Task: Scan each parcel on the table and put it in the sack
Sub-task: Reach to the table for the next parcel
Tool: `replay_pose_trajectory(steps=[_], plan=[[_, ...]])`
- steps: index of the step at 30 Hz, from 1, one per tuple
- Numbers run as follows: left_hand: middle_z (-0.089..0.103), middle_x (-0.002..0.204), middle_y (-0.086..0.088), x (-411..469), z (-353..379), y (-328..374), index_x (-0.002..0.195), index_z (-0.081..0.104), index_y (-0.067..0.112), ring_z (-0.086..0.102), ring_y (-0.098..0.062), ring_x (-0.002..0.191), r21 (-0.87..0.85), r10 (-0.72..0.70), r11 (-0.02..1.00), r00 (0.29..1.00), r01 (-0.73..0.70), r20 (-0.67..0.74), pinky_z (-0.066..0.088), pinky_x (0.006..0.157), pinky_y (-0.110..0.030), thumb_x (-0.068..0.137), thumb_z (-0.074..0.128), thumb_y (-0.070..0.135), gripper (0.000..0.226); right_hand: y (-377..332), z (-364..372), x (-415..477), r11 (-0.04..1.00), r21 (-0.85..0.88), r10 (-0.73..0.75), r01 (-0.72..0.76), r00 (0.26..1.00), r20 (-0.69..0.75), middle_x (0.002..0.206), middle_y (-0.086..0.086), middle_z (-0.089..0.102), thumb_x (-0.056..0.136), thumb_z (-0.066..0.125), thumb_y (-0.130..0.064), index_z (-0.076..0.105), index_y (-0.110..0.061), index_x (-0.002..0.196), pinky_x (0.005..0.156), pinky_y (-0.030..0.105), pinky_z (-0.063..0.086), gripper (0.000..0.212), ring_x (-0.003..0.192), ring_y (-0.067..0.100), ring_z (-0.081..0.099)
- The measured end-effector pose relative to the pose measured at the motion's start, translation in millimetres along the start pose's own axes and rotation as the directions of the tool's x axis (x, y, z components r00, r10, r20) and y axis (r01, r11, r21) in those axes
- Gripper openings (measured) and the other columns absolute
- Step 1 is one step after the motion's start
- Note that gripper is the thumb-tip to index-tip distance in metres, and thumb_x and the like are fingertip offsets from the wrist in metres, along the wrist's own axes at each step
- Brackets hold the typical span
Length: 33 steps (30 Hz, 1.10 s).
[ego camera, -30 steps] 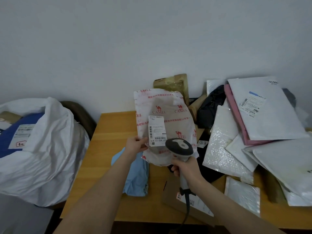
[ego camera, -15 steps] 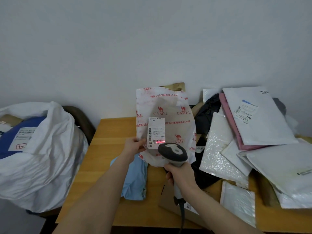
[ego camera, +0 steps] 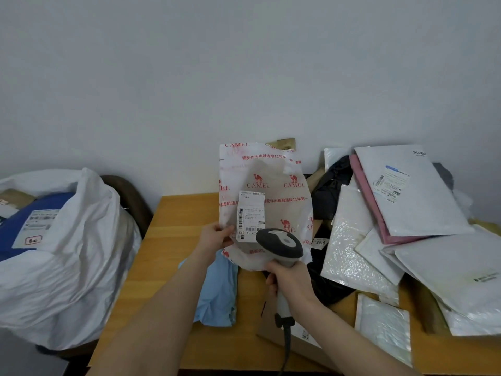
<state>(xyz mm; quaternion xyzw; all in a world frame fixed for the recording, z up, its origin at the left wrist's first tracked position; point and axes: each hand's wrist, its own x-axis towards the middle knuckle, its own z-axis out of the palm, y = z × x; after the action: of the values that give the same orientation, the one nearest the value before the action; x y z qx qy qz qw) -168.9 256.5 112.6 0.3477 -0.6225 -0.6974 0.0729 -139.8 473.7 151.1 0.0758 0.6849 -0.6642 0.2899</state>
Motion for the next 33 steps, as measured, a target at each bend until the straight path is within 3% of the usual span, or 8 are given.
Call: replay_pose_trajectory(steps=[6,9,13,19,21,23,27,33], plan=[[0.067,0.083,-0.018,2.8,-26.6,25.6,0.084,0.060,-0.002,0.067,-0.025,0.072,0.026,0.050,0.998,0.999,-0.049,-0.019,0.059,0.058,-0.026,0.089,0.062,0.000,0.006,-26.9,20.8,17.7,0.994,0.039,-0.095,0.098,0.993,-0.063,0.054,0.001,0.063,0.083,0.070,-0.009,0.061,-0.010,0.068,0.060,0.031,0.050,0.017,0.057,0.018,0.059],[0.067,0.086,-0.019,4.7,-49.6,43.8,0.089,0.061,-0.004,0.067,-0.026,0.074,0.052,0.082,0.996,0.995,-0.078,-0.062,0.059,0.061,-0.027,0.089,0.062,0.000,0.005,-42.0,42.8,26.3,0.992,-0.001,-0.126,0.126,0.990,-0.068,0.065,0.006,0.066,0.082,0.070,-0.010,0.062,-0.011,0.070,0.067,0.037,0.055,0.015,0.068,0.024,0.064],[0.064,0.085,-0.018,1.1,-82.5,63.5,0.092,0.060,-0.005,0.064,-0.024,0.072,0.061,0.134,0.990,0.984,-0.128,-0.114,0.059,0.060,-0.025,0.090,0.061,-0.001,0.004,-58.6,80.5,36.1,0.993,0.036,-0.108,0.111,0.991,-0.074,0.054,0.000,0.061,0.080,0.070,-0.007,0.062,-0.011,0.065,0.052,0.021,0.051,0.017,0.050,0.011,0.057],[0.060,0.087,-0.019,-17.5,-139.9,79.7,0.086,0.061,-0.002,0.059,-0.027,0.079,0.088,0.211,0.977,0.946,-0.195,-0.244,0.056,0.072,-0.032,0.091,0.060,0.000,0.006,-75.2,139.2,48.6,0.995,0.070,-0.073,0.067,0.994,0.082,0.057,0.002,0.060,0.085,0.068,-0.011,0.061,-0.010,0.075,0.066,0.032,0.051,0.012,0.055,0.015,0.056],[0.059,0.082,-0.017,-26.1,-162.1,84.3,0.077,0.059,0.000,0.058,-0.025,0.074,0.081,0.208,0.978,0.925,-0.192,-0.318,0.055,0.068,-0.032,0.091,0.060,0.000,0.014,-80.0,160.2,50.5,0.996,0.078,-0.050,0.039,0.988,0.149,0.061,0.005,0.061,0.084,0.069,-0.011,0.063,-0.008,0.077,0.071,0.036,0.051,0.009,0.060,0.018,0.057],[0.060,0.076,-0.015,-35.4,-188.6,92.0,0.075,0.059,0.000,0.058,-0.024,0.069,0.098,0.212,0.977,0.898,-0.189,-0.385,0.054,0.063,-0.032,0.091,0.060,0.001,0.016,-82.6,182.6,48.4,0.995,0.096,-0.031,0.010,0.976,0.217,0.062,0.007,0.060,0.083,0.070,-0.009,0.064,-0.006,0.079,0.065,0.033,0.051,0.008,0.058,0.018,0.056],[0.062,0.080,-0.019,-50.6,-247.1,110.3,0.076,0.060,0.000,0.061,-0.027,0.071,0.137,0.249,0.968,0.823,-0.208,-0.510,0.053,0.074,-0.045,0.091,0.062,0.005,0.016,-90.2,229.9,40.4,0.996,0.087,-0.031,0.004,0.953,0.302,0.066,0.010,0.059,0.084,0.068,-0.004,0.063,-0.001,0.084,0.062,0.033,0.048,0.006,0.058,0.020,0.053],[0.066,0.078,-0.009,-59.7,-354.6,148.7,0.078,0.059,0.007,0.066,-0.014,0.059,0.137,0.307,0.946,0.682,-0.293,-0.663,0.054,0.063,-0.037,0.093,0.060,0.011,0.015,-103.6,322.5,29.7,0.997,0.077,-0.059,0.033,0.925,0.376,0.058,0.009,0.062,0.086,0.066,-0.003,0.063,-0.001,0.083,0.050,0.028,0.048,0.004,0.047,0.017,0.054]])
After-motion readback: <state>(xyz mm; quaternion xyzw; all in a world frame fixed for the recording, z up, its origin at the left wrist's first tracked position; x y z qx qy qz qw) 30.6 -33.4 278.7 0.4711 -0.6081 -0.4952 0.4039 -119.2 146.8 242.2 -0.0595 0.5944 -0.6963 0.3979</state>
